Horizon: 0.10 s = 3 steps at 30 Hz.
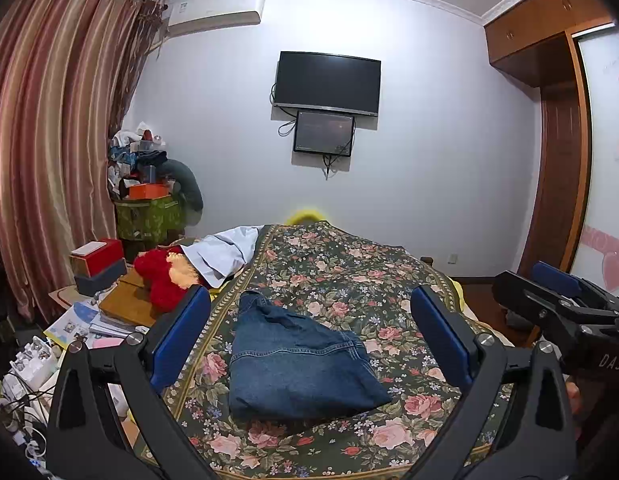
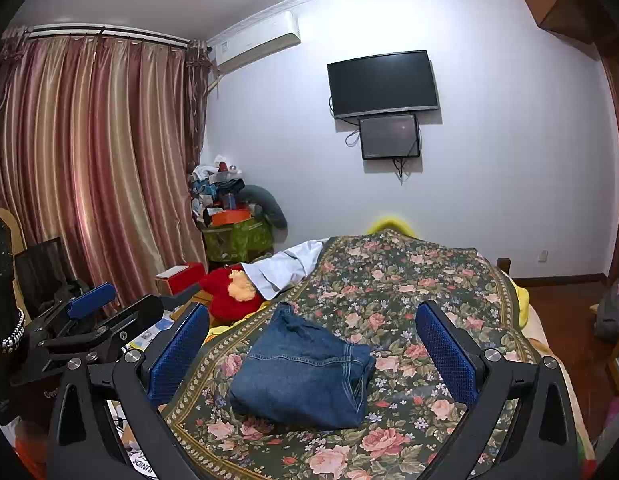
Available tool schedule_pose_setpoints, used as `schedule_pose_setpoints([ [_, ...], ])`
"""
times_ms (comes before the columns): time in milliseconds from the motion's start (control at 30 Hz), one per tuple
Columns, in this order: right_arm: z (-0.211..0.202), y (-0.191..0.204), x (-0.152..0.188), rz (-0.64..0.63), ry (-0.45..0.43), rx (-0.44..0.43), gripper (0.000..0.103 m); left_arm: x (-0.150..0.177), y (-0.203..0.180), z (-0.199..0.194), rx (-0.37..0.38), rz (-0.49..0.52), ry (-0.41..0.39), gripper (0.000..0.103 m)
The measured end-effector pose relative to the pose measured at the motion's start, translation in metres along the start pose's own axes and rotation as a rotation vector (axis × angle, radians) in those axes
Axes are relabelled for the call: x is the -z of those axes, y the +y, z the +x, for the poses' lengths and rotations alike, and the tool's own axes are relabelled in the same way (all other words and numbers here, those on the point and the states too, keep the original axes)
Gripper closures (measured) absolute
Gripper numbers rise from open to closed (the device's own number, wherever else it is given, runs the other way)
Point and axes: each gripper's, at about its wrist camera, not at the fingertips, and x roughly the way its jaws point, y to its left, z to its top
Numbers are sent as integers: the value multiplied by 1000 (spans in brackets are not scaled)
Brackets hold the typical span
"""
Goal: Fold large clothes
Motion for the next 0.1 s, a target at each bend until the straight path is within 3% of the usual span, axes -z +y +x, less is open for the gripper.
schedule_pose_setpoints([
  [100,0,-1,0,0,1,1,0,0,0,0,0,-1,0,2],
])
